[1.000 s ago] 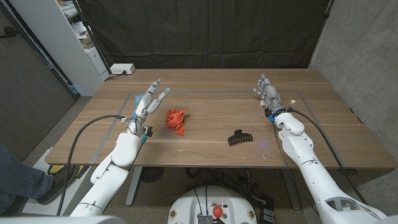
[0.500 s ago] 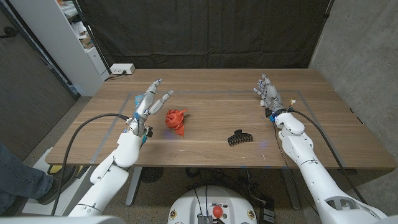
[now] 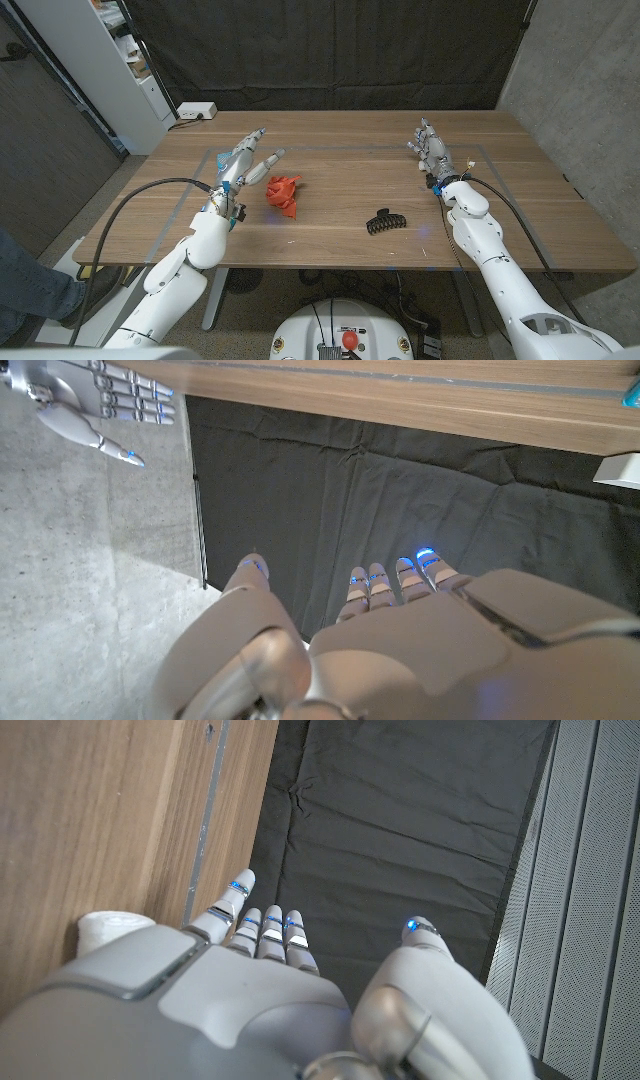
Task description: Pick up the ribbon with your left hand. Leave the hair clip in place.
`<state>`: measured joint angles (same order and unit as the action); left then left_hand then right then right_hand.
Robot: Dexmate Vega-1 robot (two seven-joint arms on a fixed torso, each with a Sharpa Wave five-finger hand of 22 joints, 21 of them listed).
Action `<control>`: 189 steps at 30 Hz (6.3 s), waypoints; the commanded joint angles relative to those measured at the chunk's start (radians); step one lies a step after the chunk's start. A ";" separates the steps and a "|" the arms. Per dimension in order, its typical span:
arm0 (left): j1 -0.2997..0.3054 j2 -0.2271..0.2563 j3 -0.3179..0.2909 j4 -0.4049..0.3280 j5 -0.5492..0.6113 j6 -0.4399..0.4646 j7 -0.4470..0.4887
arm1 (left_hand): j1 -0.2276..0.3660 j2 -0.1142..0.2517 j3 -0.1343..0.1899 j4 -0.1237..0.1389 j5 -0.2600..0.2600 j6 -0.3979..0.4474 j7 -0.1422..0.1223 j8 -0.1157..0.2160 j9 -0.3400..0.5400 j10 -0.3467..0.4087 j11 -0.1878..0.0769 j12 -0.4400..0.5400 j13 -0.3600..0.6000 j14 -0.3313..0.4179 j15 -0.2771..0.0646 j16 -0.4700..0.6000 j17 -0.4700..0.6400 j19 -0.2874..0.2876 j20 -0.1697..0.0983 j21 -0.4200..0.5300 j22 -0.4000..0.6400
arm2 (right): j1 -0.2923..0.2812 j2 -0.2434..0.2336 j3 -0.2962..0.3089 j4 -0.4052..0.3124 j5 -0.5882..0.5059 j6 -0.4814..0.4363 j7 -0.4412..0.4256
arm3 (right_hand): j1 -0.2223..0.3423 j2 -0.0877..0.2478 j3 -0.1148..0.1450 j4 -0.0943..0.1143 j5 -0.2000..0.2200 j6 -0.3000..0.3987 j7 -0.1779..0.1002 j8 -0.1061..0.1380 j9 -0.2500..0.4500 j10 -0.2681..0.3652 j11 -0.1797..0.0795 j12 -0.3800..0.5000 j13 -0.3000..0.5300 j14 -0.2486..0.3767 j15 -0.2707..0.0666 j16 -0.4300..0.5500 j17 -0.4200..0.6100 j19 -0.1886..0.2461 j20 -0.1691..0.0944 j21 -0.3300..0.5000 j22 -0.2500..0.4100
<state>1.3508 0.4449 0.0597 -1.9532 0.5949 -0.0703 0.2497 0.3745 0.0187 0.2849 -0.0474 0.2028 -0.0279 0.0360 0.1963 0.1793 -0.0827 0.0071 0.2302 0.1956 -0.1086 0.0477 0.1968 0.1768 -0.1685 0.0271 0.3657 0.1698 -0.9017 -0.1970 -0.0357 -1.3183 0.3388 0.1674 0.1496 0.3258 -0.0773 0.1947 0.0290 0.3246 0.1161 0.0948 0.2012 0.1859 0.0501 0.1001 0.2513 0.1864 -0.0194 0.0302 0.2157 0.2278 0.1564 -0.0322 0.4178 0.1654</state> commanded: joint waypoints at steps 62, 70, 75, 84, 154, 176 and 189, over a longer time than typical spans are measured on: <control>0.026 0.117 0.195 -0.192 0.452 0.519 -0.074 | 0.073 -0.090 -0.021 -0.097 0.014 0.242 -0.046 0.036 0.013 0.216 0.030 0.064 0.037 0.255 0.058 0.050 0.018 0.287 0.190 0.049 0.027 | 0.006 0.012 0.007 0.008 0.011 0.012 0.007 | 0.004 0.014 -0.002 -0.008 0.005 0.029 -0.008 0.006 0.004 0.024 -0.001 -0.016 0.004 0.026 0.007 0.009 -0.005 0.028 0.006 -0.027 0.002; 0.012 0.120 0.220 -0.174 0.470 0.543 -0.087 | 0.081 -0.090 -0.018 -0.100 0.017 0.237 -0.047 0.032 0.013 0.214 0.023 0.063 0.039 0.253 0.057 0.047 0.019 0.301 0.190 0.051 0.026 | 0.001 0.009 0.010 -0.001 0.011 0.009 0.003 | 0.004 0.014 -0.003 -0.008 0.006 0.030 -0.009 0.006 0.004 0.025 -0.001 -0.018 0.004 0.028 0.007 0.009 -0.005 0.030 0.008 -0.030 0.002; 0.007 0.122 0.234 -0.163 0.472 0.552 -0.093 | 0.088 -0.087 -0.015 -0.101 0.018 0.237 -0.046 0.031 0.013 0.216 0.017 0.063 0.040 0.253 0.057 0.046 0.019 0.309 0.191 0.052 0.025 | -0.001 0.009 0.011 -0.003 0.012 0.006 0.002 | 0.004 0.015 -0.004 -0.009 0.006 0.031 -0.009 0.006 0.004 0.026 0.000 -0.019 0.004 0.028 0.006 0.009 -0.006 0.030 0.008 -0.033 0.002; 0.000 0.130 0.249 -0.158 0.470 0.562 -0.111 | 0.096 -0.085 -0.012 -0.103 0.019 0.238 -0.046 0.030 0.014 0.220 0.016 0.065 0.041 0.254 0.057 0.045 0.019 0.318 0.191 0.051 0.023 | 0.007 0.007 0.012 0.004 0.012 0.008 0.007 | 0.004 0.015 -0.004 -0.009 0.006 0.031 -0.008 0.005 0.004 0.027 0.001 -0.021 0.004 0.029 0.008 0.008 -0.006 0.031 0.008 -0.036 0.002; -0.113 0.122 0.386 -0.025 0.446 0.635 -0.201 | 0.147 -0.067 0.012 -0.107 0.012 0.275 -0.042 0.028 0.015 0.249 0.003 0.073 0.053 0.280 0.038 0.041 0.022 0.337 0.192 0.020 0.016 | 0.040 0.019 0.010 0.071 0.007 0.014 0.016 | 0.007 0.018 -0.011 -0.016 0.006 0.039 -0.012 0.002 0.004 0.033 0.000 -0.035 0.005 0.034 0.007 0.005 -0.008 0.043 0.010 -0.067 0.003; -0.165 0.110 0.432 0.032 0.437 0.650 -0.213 | 0.194 -0.042 0.037 -0.115 0.008 0.294 -0.047 0.031 0.016 0.265 -0.011 0.077 0.058 0.298 0.027 0.043 0.022 0.354 0.192 0.012 0.017 | 0.049 0.023 0.018 0.089 0.009 0.031 0.017 | 0.008 0.020 -0.012 -0.018 0.007 0.039 -0.013 0.001 0.004 0.035 0.001 -0.038 0.006 0.035 0.007 0.005 -0.008 0.048 0.010 -0.076 0.003; -0.180 0.097 0.457 0.038 0.449 0.688 -0.234 | 0.425 0.014 0.127 -0.139 -0.009 0.342 -0.058 0.043 0.019 0.322 -0.045 0.090 0.067 0.374 -0.002 0.059 0.020 0.475 0.190 0.031 0.023 | 0.051 0.023 0.021 0.098 0.015 0.037 0.028 | 0.007 0.020 -0.014 -0.019 0.007 0.040 -0.012 0.000 0.004 0.035 -0.002 -0.040 0.006 0.036 0.008 0.004 -0.008 0.050 0.010 -0.082 0.003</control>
<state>1.1841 0.5509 0.4969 -1.9234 1.0342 0.5904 0.0311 0.7360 0.0207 0.3878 -0.1841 0.2019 0.2955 -0.0199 0.2311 0.1930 0.2161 -0.0308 0.3115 0.2582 0.2445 0.0500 0.2480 0.1951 0.2697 0.2168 0.3847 0.1887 -0.8535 -0.1746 -0.0177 -1.2291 0.3472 0.1981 0.1688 0.3282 -0.0614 0.1809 0.0153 0.3245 0.1484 0.0804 0.2012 0.1882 0.0803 0.0947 0.2166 0.1881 0.0091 0.0337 0.2157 0.2188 0.1938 -0.0232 0.3397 0.1651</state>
